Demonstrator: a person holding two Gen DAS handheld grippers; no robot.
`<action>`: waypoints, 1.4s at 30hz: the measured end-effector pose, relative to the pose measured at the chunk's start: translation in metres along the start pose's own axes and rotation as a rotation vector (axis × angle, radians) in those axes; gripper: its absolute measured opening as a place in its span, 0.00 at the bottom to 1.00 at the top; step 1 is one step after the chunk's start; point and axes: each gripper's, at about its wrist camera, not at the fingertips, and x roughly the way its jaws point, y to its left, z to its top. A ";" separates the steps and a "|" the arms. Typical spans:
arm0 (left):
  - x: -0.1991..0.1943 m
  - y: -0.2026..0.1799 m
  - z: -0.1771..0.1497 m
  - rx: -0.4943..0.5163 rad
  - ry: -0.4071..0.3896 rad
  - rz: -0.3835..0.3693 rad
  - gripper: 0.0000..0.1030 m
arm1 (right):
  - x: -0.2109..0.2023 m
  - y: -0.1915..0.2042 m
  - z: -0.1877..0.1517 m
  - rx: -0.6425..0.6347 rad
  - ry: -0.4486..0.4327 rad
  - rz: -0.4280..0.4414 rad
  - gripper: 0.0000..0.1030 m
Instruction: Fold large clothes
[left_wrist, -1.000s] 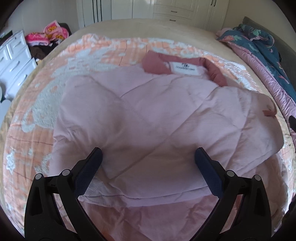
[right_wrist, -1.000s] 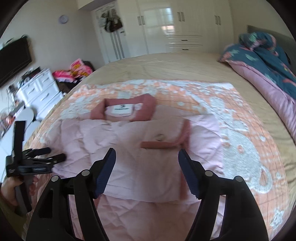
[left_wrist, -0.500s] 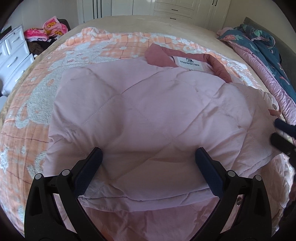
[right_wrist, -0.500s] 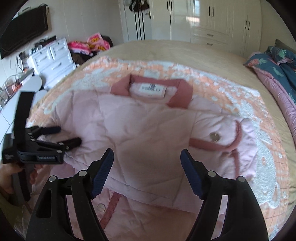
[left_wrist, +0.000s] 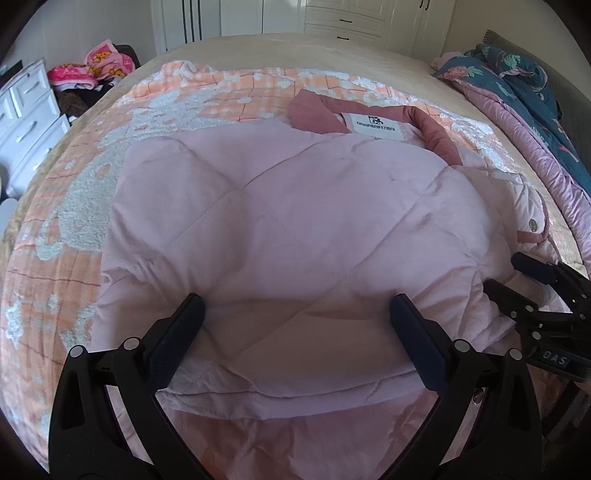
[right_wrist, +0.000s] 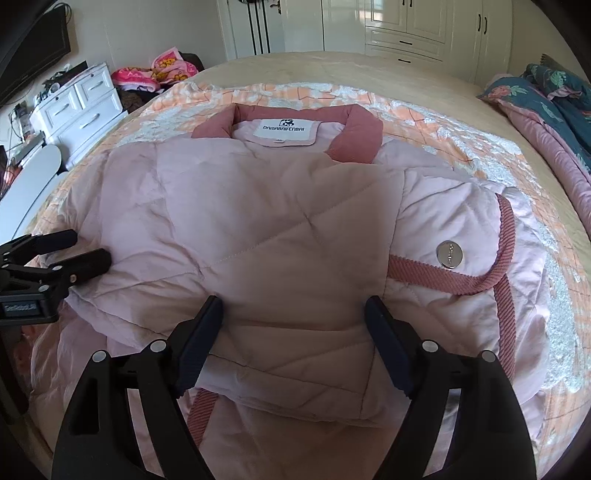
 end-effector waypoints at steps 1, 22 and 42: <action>-0.003 0.000 0.000 -0.003 -0.001 0.000 0.92 | -0.001 0.000 0.000 0.003 0.000 0.000 0.77; -0.070 0.001 -0.009 -0.044 -0.057 -0.037 0.92 | -0.088 -0.006 -0.008 0.109 -0.076 0.055 0.88; -0.144 -0.004 -0.025 -0.040 -0.149 -0.047 0.92 | -0.195 0.002 -0.018 0.090 -0.232 0.045 0.94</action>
